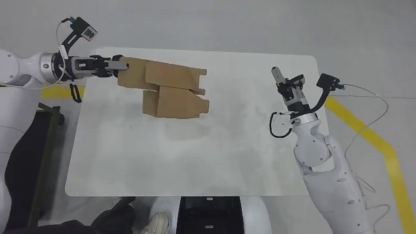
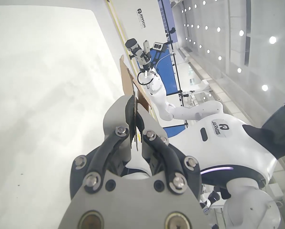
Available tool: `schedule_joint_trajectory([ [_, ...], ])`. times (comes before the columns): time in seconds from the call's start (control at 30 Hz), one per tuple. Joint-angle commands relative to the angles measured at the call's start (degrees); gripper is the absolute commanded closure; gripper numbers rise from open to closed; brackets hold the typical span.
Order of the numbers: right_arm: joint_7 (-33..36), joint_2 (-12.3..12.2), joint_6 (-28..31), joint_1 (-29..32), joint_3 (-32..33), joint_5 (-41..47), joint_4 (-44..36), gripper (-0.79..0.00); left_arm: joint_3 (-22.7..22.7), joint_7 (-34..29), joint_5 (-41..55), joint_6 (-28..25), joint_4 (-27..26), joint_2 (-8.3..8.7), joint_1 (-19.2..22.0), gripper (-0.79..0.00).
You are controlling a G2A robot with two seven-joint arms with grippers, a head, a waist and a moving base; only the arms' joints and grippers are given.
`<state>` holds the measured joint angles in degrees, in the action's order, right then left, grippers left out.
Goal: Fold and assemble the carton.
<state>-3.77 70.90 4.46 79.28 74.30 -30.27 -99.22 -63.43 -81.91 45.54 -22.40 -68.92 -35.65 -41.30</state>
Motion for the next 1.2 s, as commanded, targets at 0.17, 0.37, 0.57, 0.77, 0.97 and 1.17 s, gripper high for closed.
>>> schedule_joint_trajectory([
  [0.17, 0.0, 0.0, 0.0, 0.0, 0.0, 0.0, 0.0, -0.785, 5.9, 0.0, -2.1, 0.0, 3.1, -2.85, 6.4, 0.000],
  [0.37, 0.0, 0.0, 0.0, 0.0, 0.0, 0.0, 0.0, -0.785, 5.9, 0.0, -2.1, 0.0, 3.1, -2.85, 6.4, 0.000],
  [0.57, 0.0, 0.0, 0.0, 0.0, 0.0, 0.0, 0.0, -0.785, 5.9, 0.0, -2.1, 0.0, 3.1, -2.85, 6.4, 0.000],
  [0.77, 5.2, 0.1, -0.8, 0.5, -0.6, 1.9, -0.6, -0.785, 5.9, 0.0, -2.1, 0.0, 3.1, -2.85, 6.4, 0.000],
  [0.97, 23.2, -0.4, 3.2, 1.0, -0.9, 12.8, -1.8, -0.785, 5.9, 0.0, -2.1, 0.0, 3.1, -2.85, 6.4, 0.000],
  [1.17, 39.6, -0.9, 8.1, -0.1, -0.7, 25.4, -0.3, -0.785, 5.9, 0.0, -2.1, 0.0, 3.1, -2.85, 6.4, 0.000],
])
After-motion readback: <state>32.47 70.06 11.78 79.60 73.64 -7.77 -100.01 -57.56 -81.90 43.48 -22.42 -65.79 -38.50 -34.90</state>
